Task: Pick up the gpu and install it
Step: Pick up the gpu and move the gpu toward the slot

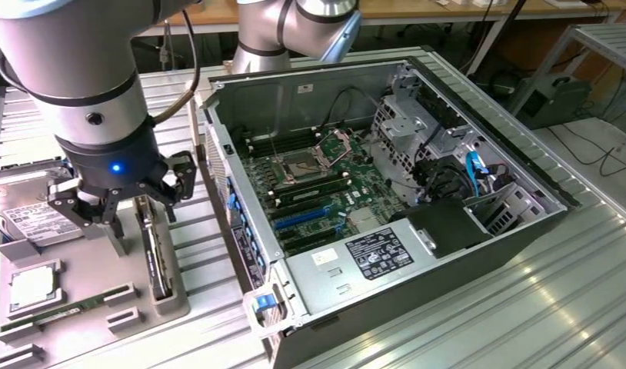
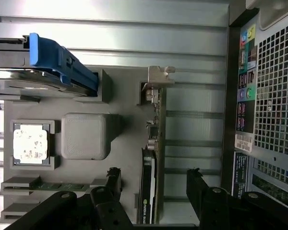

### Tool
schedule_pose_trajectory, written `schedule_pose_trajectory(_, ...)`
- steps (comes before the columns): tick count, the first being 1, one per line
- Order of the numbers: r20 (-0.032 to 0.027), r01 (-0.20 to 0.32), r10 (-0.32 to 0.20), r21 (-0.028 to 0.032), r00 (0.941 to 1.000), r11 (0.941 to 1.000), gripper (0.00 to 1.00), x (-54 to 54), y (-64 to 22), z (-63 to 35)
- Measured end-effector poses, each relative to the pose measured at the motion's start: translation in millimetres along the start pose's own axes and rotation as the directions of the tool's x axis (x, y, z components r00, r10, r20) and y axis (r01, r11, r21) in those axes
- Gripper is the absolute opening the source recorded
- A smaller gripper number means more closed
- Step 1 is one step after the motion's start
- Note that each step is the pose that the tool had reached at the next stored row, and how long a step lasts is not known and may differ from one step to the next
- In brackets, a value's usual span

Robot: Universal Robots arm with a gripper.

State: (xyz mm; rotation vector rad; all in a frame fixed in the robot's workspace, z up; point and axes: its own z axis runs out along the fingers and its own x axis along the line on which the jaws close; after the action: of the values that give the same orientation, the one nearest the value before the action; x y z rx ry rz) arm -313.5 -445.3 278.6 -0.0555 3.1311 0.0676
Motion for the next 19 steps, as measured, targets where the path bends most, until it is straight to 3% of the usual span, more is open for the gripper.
schedule_pose_trajectory(19,0.0009,-0.024,0.024,0.0012,0.9997,0.9997,0.66,1.0,-4.4,37.8)
